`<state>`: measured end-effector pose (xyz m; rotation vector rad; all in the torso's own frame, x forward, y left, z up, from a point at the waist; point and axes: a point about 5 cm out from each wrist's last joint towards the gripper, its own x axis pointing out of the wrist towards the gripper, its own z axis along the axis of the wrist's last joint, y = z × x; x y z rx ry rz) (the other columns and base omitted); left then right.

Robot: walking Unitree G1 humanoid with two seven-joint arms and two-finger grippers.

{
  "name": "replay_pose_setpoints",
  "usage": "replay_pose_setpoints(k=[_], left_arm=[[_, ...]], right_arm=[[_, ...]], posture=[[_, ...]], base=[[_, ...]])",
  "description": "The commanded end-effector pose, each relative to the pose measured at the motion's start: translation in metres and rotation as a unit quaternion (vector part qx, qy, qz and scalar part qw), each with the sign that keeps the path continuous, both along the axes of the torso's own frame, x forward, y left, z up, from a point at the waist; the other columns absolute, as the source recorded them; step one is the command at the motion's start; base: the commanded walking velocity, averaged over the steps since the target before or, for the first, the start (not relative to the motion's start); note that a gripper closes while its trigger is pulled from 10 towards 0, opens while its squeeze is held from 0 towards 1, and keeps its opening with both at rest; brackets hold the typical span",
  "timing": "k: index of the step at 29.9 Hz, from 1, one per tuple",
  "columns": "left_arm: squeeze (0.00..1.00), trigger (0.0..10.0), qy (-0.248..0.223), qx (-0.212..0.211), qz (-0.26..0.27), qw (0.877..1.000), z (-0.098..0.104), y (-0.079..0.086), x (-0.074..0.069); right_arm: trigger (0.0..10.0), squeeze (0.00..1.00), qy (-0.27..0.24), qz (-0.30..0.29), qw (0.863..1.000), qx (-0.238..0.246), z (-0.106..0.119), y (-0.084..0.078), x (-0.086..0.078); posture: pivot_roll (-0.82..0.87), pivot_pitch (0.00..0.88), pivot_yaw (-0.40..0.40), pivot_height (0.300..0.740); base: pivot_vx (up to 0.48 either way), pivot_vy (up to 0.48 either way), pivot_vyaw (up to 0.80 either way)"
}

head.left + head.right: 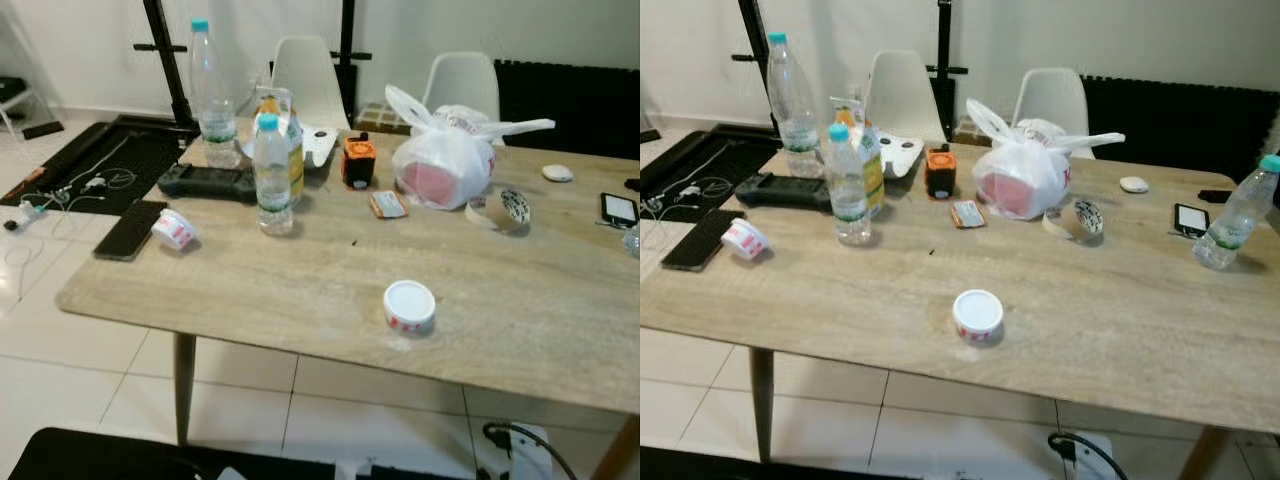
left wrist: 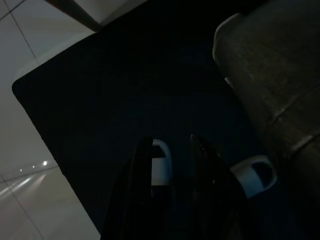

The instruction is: Restocking fridge

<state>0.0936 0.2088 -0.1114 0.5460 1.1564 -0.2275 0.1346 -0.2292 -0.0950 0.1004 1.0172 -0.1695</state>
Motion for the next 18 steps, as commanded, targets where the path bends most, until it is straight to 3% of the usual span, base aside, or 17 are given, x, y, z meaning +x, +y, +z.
replay_pose_setpoints(k=[1,18], left_arm=[[0.32,10.0,-0.027,-0.025,-0.009,0.999,0.0018,-0.0153,0.0141],[0.28,10.0,-0.027,-0.025,-0.005,0.999,0.0017,-0.0149,0.0134]], right_arm=[[10.0,0.00,0.001,-0.005,1.000,-0.008,0.0008,-0.0056,-0.0016],[10.0,0.00,0.000,-0.005,1.000,-0.009,0.0010,-0.0063,-0.0017]], posture=[[0.01,0.000,-0.045,0.740],[0.00,0.000,-0.041,0.740]], base=[[0.000,0.000,0.00],[0.000,0.000,0.00]])
